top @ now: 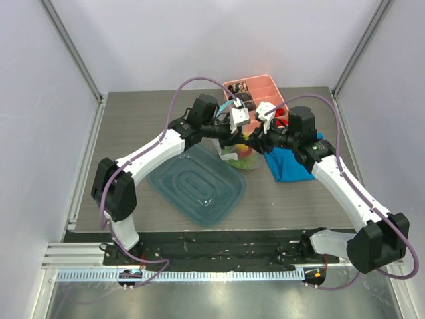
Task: Place the food in the zip-top bag and seal the zipper
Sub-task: Zip the zipper food storage bag at the center of the board.
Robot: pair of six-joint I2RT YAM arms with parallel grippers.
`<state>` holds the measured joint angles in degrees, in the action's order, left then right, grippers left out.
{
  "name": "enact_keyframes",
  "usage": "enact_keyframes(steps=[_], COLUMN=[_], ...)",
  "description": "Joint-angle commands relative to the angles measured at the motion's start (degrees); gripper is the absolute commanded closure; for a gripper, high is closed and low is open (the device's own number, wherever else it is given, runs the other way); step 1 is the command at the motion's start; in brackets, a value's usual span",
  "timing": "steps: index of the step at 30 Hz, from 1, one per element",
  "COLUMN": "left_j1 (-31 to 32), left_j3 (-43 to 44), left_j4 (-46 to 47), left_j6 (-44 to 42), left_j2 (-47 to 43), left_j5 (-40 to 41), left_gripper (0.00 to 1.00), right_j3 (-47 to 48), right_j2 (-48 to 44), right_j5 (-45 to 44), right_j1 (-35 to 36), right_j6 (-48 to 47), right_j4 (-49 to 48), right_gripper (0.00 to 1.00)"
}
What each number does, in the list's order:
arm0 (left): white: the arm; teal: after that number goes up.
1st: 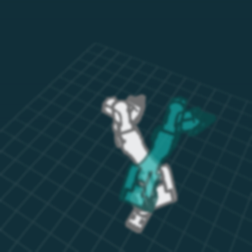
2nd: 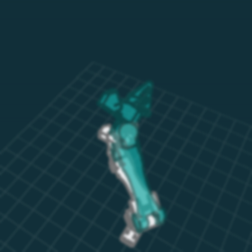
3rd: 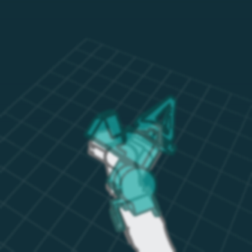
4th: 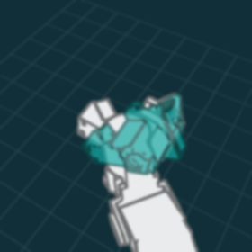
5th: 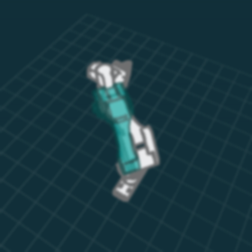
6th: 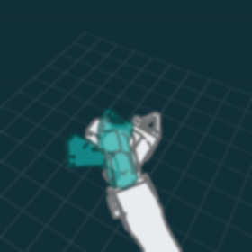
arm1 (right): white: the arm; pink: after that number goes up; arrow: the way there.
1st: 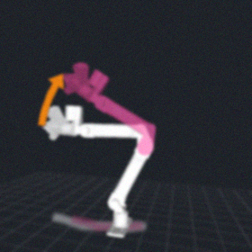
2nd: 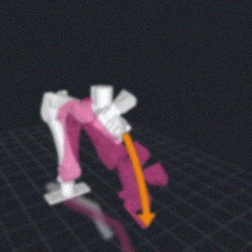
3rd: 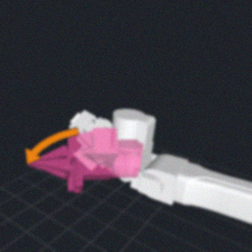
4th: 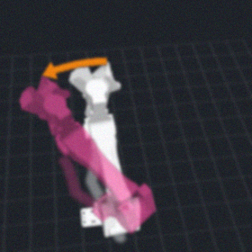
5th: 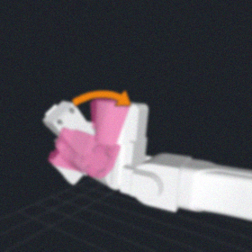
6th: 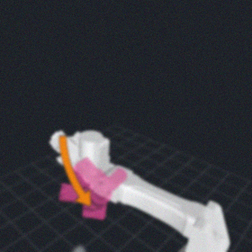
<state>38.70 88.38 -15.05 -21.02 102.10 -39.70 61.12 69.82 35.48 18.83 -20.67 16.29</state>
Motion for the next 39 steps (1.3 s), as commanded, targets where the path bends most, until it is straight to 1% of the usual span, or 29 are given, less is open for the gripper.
enact_keyframes(steps=[1,2,3,5,7,8,9,11,12,13,15,17,18,19,20,21,22,23,24,25,26,27,33,34,35,37,38,39], left_j1=[0.5,0.5,0.6,0.6,0.6,0.6,0.5,0.6,0.5,0.5,0.5,0.5,0.4,0.5,0.5,0.4,0.5,0.5,0.4,0.5,0.5,0.5,0.5,0.5,0.4,0.5,0.5,0.5], left_j3=[3.3,3.6,3.6,3.7,3.6,3.6,3.5,3.4,2.9,2.7,1.6,0.9,0.7,1.0,1.3,1.9,2.8,3.5,4.0,4.7,4.9,4.9,4.4,4.4,4.3,4.3,4.2,4.0], left_j4=[0.5,0.5,0.5,0.5,0.2,0.1,-0.2,-1.6,-1.9,-2.8,-3.5,-3.8,-3.8,-3.8,-3.8,-3.8,-3.9,-3.9,-3.8,-3.9,-3.9,-3.8,-3.8,-3.9,-3.8,-4.0,-4.0,-4.2], left_j6=[-1.7,-1.7,-1.8,-1.8,-2.2,-2.4,-2.7,-4.6,-5.3,-6.7,-8.3,-9.6,-9.7,-9.7,-9.7,-9.2,-8.7,-8.2,-7.5,-7.2,-6.9,-7.0,-6.6,-6.6,-6.7,-6.8,-6.8,-6.8], left_j2=[0.0,0.0,0.1,0.1,-0.1,-0.2,-0.3,-0.8,-1.0,-1.5,-1.9,-2.3,-2.1,-2.0,-1.5,-1.1,-0.9,-0.5,0.0,0.2,0.3,0.4,0.2,0.1,0.1,-0.1,-0.2,-0.2], left_j5=[-1.3,-1.3,-1.3,-1.3,-1.3,-1.0,-1.1,-1.0,-0.8,-0.7,-0.2,0.2,0.3,0.3,0.3,0.3,0.3,0.2,-0.3,-0.5,-0.7,-0.9,-1.9,-2.0,-2.0,-2.0,-2.3,-2.5], left_gripper=[0.99,0.99,1.00,1.00,0.99,0.97,0.88,0.79,0.68,0.62,0.52,0.51,0.52,0.56,0.62,0.80,0.87,0.97,1.00,1.00,1.00,1.00,1.00,1.00,1.00,1.00,1.00,0.99], right_j3=[1.7,1.8,1.8,1.3,0.8,0.3,0.1,-0.8,-1.1,-1.4,-2.3,-2.8,-2.9,-2.9,-3.1,-3.3,-3.4,-3.6,-3.8,-4.0,-4.0,-3.9,-3.1,-3.4,-3.6,-4.7,-5.0,-5.3], right_j2=[0.1,0.4,0.6,0.3,0.0,-0.7,-1.0,-2.0,-2.5,-2.8,-4.1,-4.5,-4.8,-5.0,-5.0,-5.0,-5.2,-5.2,-5.3,-5.3,-5.1,-5.0,-2.9,-3.0,-3.2,-3.5,-4.0,-4.3], right_j5=[-0.5,-0.9,-1.3,-2.3,-2.8,-2.9,-3.0,-3.1,-3.1,-3.1,-2.5,-1.9,-1.6,-1.5,-1.2,-0.9,-0.8,-0.5,0.4,0.7,1.0,0.9,-0.4,-0.9,-1.2,-2.3,-2.7,-2.9], right_j1=[1.4,1.5,1.5,1.5,1.4,1.5,1.5,1.5,1.4,1.4,1.3,1.4,1.4,1.3,1.4,1.4,1.4,1.4,1.4,1.4,1.5,1.4,1.4,1.5,1.4,1.5,1.4,1.4], right_j6=[-3.9,-4.2,-5.2,-6.3,-8.2,-8.8,-9.3,-10.8,-11.2,-11.7,-12.0,-12.2,-12.3,-12.2,-12.2,-12.2,-12.2,-12.7,-13.3,-14.0,-15.2,-15.5,-16.1,-16.0,-15.8,-15.8,-15.7,-15.7], right_j4=[-3.6,-3.3,-3.0,-2.5,-2.1,-1.9,-1.6,-1.3,-1.2,-1.2,-1.1,-1.2,-1.1,-1.2,-1.2,-1.1,-1.1,-1.0,-0.2,0.4,0.8,1.4,1.3,1.0,0.6,-1.0,-1.8,-3.0], right_gripper=[0.72,0.77,0.87,0.98,0.99,0.99,0.99,0.99,0.99,0.99,0.99,0.99,0.99,0.99,0.99,0.99,0.99,0.89,0.84,0.81,0.76,0.75,0.74,0.76,0.82,0.89,0.97,0.99])
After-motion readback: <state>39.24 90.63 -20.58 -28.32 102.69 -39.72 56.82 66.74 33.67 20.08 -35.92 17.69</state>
